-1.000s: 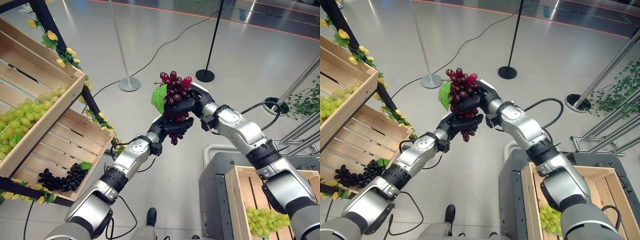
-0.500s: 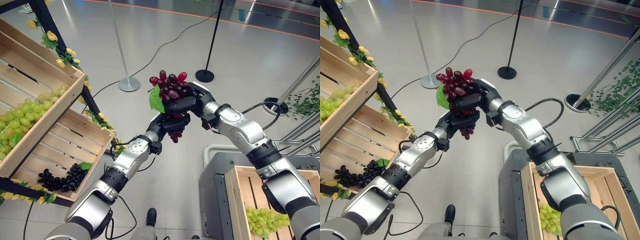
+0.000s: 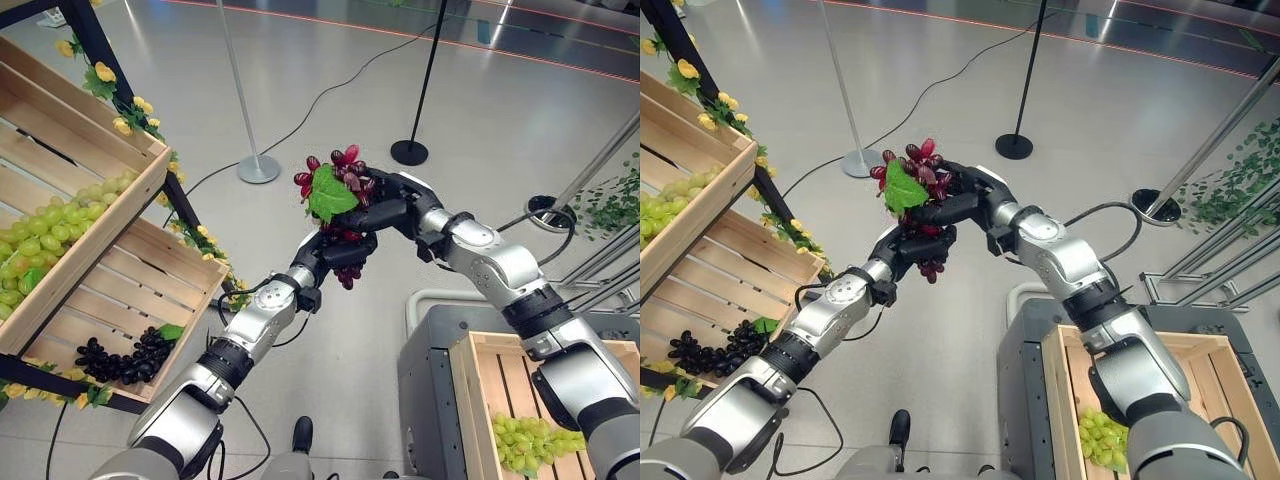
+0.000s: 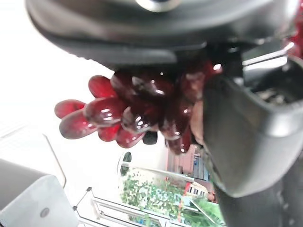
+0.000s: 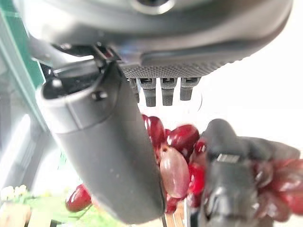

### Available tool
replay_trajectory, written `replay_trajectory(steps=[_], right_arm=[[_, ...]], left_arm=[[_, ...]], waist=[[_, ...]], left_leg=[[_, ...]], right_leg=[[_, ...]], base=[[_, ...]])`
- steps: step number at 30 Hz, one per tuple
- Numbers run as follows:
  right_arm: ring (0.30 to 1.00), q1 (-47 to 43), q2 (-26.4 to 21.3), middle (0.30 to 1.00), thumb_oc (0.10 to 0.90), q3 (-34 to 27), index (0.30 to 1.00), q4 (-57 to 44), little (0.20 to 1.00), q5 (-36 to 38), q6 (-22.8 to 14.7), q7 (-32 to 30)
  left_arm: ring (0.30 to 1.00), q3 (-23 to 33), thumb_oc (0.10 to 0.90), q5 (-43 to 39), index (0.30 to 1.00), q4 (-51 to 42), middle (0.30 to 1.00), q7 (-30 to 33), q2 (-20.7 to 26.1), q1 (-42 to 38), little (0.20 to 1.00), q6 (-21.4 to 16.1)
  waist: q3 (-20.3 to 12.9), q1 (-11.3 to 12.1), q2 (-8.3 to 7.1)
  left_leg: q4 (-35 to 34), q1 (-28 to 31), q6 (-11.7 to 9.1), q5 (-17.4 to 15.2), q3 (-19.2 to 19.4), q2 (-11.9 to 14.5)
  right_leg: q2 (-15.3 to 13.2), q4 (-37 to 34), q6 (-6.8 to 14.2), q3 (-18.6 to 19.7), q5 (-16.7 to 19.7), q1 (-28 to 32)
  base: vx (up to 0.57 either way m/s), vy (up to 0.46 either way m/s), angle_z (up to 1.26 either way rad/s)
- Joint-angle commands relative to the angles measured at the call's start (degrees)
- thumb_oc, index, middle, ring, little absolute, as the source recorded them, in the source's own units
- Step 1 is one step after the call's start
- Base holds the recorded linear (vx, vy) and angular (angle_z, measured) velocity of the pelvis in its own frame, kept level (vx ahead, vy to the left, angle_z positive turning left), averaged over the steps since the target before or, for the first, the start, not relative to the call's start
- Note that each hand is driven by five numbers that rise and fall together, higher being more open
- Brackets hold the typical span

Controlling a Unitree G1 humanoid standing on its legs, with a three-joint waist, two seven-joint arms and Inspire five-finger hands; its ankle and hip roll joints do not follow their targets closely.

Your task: Pick up the fruits from the basket on one side to the basket on the other side

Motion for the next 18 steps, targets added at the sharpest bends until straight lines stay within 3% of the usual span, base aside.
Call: replay_trajectory(steps=[1, 18], right_arm=[[0.9, 2.35, -3.03, 0.9, 0.8, -2.56, 0.9, 3.27, 0.9, -3.8, -2.87, 1.3], [0.9, 7.59, -5.45, 0.9, 0.8, -7.26, 0.9, 6.68, 0.9, -2.26, -4.32, 2.07]], left_arm=[[0.3, 7.67, 0.4, -1.34, 0.3, -0.8, 0.3, -0.72, -1.47, -3.98, 0.3, -13.23], [0.3, 8.97, 0.4, -1.01, 0.3, -1.02, 0.3, -1.76, -1.06, -2.24, 0.3, -13.9]], waist=[[-10.2, 0.37, -1.45], [-9.66, -0.01, -1.35]], left_leg=[[0.09, 8.74, -2.5, -11.47, 4.76, 0.95], [0.09, 9.19, -2.55, -11.76, 4.92, 1.07]], right_leg=[[-0.13, 0.03, -2.47, 1.95, 5.91, -5.74], [-0.21, 0.03, -2.24, 2.04, 5.76, -5.34]], base=[[0.0, 0.0, 0.0], [0.0, 0.0, -0.01]])
